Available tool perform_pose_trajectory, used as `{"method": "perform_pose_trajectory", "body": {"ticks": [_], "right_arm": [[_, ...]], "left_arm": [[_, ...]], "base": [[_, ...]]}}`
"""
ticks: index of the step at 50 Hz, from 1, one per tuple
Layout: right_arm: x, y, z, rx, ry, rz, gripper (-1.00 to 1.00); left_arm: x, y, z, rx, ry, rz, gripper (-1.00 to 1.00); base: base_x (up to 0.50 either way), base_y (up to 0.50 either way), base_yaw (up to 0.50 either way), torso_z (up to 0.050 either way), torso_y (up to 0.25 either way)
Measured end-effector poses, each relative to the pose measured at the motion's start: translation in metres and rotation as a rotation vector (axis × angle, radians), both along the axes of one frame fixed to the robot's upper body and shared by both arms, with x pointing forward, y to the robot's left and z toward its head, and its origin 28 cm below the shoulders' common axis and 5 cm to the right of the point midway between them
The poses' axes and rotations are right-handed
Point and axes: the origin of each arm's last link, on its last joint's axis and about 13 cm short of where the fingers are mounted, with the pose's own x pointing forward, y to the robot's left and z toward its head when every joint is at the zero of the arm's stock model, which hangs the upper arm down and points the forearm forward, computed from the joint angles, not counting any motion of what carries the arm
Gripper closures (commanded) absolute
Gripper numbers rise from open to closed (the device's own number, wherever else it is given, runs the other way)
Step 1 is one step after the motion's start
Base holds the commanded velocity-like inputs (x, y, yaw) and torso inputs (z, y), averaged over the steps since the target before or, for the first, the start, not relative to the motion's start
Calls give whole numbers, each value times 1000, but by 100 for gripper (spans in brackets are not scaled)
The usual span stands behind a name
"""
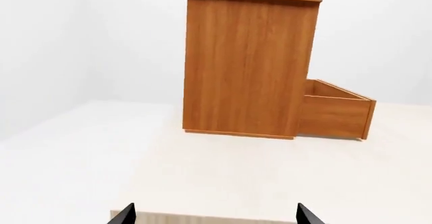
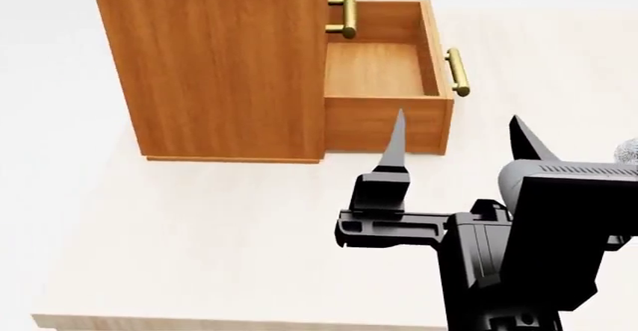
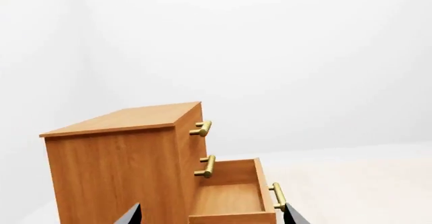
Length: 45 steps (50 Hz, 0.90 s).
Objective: Put the bowl in the bottom drawer of the cabinet and close it.
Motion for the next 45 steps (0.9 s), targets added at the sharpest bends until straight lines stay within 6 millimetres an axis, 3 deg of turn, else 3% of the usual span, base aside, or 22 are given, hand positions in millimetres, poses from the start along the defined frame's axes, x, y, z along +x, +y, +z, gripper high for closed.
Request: {"method": "perform_pose_trajectory", "body": {"ticks": [8, 45], "right_arm": [[1, 0, 0, 12, 5, 3, -100], [2, -3, -3, 47, 14, 14, -100]], "left_arm": [[0, 0, 0, 1, 0, 2, -100], [0, 0, 0, -8, -2, 2, -100]], "base": [[44, 0, 0, 0, 0], [497, 0, 0, 0, 0]]}}
